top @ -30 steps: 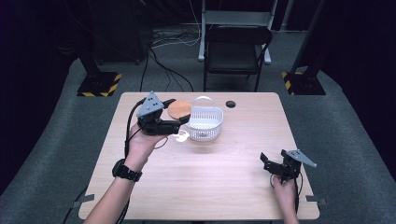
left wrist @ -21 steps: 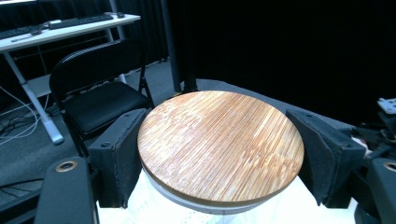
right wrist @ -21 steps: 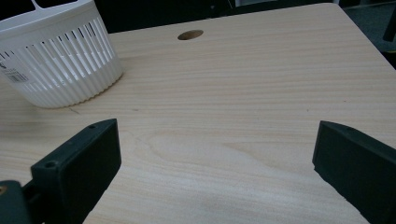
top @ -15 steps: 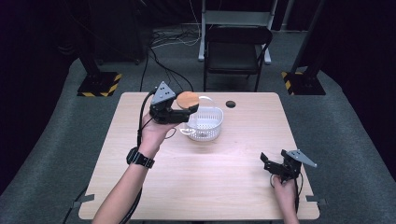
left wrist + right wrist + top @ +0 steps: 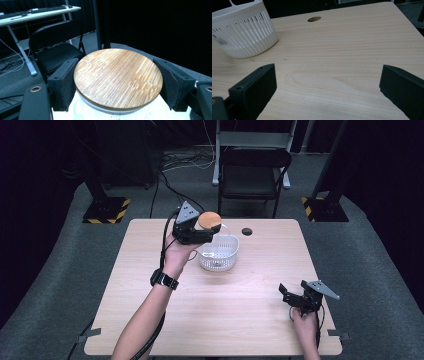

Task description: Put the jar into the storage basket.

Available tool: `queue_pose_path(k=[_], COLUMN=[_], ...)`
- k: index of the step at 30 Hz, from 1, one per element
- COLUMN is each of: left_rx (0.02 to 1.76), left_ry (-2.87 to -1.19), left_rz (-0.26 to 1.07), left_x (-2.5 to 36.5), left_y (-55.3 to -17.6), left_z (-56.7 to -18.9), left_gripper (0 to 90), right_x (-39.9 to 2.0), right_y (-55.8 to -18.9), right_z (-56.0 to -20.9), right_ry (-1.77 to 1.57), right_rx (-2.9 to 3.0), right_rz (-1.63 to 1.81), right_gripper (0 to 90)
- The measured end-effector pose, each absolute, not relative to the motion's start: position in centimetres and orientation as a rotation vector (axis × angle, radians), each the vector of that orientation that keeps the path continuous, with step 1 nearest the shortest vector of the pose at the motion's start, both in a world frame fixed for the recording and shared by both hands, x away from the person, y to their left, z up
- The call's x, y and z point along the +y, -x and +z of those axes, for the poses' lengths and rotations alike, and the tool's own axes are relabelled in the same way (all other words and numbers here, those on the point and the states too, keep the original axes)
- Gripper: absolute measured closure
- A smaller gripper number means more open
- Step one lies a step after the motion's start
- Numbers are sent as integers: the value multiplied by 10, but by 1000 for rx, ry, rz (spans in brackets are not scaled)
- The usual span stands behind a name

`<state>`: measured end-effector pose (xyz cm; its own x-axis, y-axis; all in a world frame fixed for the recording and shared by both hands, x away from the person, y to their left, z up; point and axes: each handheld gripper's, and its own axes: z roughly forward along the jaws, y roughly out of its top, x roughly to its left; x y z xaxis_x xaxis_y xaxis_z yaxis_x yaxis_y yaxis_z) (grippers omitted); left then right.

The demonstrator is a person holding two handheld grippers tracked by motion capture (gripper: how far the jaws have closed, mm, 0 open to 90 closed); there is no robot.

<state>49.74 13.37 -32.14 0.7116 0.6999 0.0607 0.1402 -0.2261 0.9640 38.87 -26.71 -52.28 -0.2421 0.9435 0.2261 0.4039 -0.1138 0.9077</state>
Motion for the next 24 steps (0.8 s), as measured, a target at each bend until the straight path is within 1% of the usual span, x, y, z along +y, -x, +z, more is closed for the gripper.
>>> queue_pose_path(k=[13,24], left_rx=[717,724], left_ry=[-1736,-1737], left_rz=[630,628], left_x=[121,109], left_y=[-522,-528], left_z=[-328,-331], left_gripper=[234,234], right_x=[-267,-268], right_y=[-389,-389], right_z=[-523,-523], right_ry=[-1492,-1496], right_rx=[1641,1640], right_rz=[1354,1360], right_gripper=[1,1])
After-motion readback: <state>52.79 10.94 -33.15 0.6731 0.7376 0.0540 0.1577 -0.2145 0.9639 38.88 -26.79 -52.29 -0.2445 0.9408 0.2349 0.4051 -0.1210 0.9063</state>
